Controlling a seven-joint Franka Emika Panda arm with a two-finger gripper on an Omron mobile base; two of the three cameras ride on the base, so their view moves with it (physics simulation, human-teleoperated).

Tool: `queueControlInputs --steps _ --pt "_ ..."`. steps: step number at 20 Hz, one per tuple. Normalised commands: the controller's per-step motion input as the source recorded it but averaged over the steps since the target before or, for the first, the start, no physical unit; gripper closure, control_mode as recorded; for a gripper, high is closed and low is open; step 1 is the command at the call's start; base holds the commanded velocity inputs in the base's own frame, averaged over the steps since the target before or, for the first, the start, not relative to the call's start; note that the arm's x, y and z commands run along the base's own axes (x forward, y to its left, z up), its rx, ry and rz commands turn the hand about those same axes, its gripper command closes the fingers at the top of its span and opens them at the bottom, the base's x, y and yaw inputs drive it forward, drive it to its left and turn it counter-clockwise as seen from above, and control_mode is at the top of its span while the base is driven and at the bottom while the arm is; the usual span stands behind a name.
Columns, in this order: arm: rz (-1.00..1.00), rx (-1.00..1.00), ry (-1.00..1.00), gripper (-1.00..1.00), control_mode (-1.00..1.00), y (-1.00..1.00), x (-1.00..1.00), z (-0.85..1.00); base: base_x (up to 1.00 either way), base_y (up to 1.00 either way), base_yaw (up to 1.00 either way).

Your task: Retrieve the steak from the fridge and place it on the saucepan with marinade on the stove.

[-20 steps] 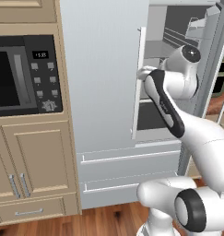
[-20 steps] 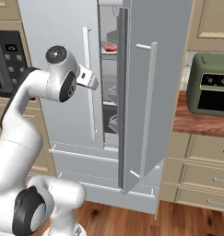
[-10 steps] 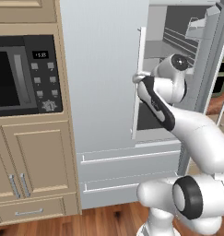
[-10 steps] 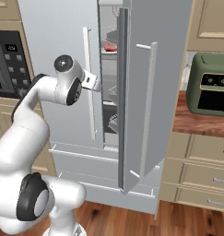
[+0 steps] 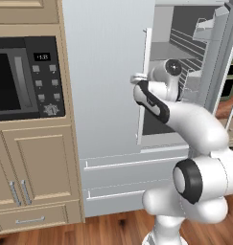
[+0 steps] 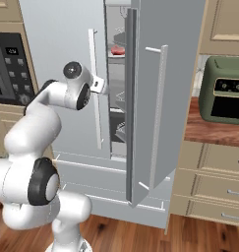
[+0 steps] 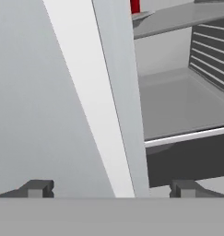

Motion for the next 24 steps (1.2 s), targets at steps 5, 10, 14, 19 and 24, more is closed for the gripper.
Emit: queueControlInputs --steps 5,10,14,19,24 --pt "0.00 0.00 -0.01 -1.00 -1.00 0.00 0.47 0.00 0.00 0.00 0.00" --pt "0.00 0.00 -0.02 -1.00 -1.00 0.00 0.51 -0.02 0.00 0.00 0.00" --pt "0.00 0.00 -0.02 -1.00 -1.00 0.00 0.58 -0.05 0.00 0.00 0.00" --pt "0.00 0.00 -0.02 1.00 -1.00 0.00 0.63 -0.07 0.00 0.00 0.00" --pt "0.00 0.00 0.00 1.00 -1.00 0.00 0.51 -0.03 0.00 0.00 0.00"
